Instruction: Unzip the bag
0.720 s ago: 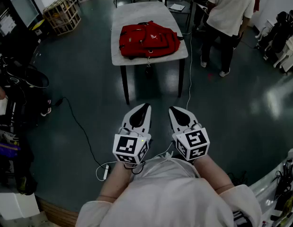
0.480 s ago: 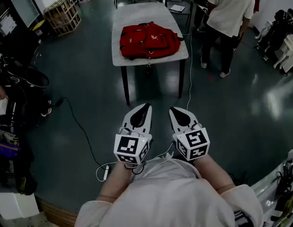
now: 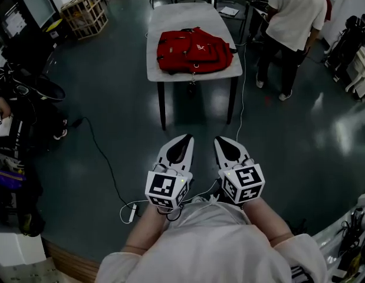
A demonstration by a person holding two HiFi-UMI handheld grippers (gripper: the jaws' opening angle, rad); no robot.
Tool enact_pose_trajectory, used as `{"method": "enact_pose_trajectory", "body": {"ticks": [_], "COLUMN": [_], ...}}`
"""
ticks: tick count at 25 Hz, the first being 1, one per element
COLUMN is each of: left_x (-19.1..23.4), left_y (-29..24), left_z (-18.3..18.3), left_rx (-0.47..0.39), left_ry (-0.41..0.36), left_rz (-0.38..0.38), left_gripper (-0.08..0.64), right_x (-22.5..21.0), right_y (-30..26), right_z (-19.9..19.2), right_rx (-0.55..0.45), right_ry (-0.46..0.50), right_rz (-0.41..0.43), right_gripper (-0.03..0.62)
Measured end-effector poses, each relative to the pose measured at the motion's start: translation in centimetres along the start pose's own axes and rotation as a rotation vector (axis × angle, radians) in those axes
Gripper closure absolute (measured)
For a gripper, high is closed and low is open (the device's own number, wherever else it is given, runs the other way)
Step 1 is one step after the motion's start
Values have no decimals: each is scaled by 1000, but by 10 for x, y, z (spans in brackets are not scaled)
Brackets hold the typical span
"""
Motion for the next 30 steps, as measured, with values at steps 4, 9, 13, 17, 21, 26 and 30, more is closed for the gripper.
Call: {"method": "enact_pose_trajectory", "body": {"ticks": [4, 9, 13, 17, 21, 26, 30], "left_x": [7, 21, 39, 58, 75, 100, 115], "left_y": [-3, -13, -30, -58, -105, -173, -227], "left_z": [-3, -7, -1, 5, 13, 23, 28], "left_rx": [-4, -1, -16, -12, -12, -18, -25], "left_ry": [15, 35, 23, 10, -15, 1, -4], "left_rz": [15, 43, 96, 140, 165, 206, 231], "left_gripper": [532, 532, 532, 532, 532, 532, 532], "right_x": [-1, -12, -27, -50, -91, -148, -193], "right_y": [-9, -32, -61, -97, -139, -191, -232], "right_z": [-6, -11, -6, 0, 9, 26, 32], "right_rx": [16, 20, 11, 12, 19, 31, 44], "right_ry": [-20, -39, -37, -56, -78, -80, -67], "right_rz": [13, 40, 73, 105, 118, 146, 163], "right_gripper": [565, 565, 565, 565, 565, 565, 565]}}
Point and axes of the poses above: the fingertips, and each gripper's own axes: y backward along the fingers, x to its left, z out of its top, the point moved 7 cm from there along y, backward along the fingers, and after that the axes turned 6 degrees about y, right-handed, at the moved point
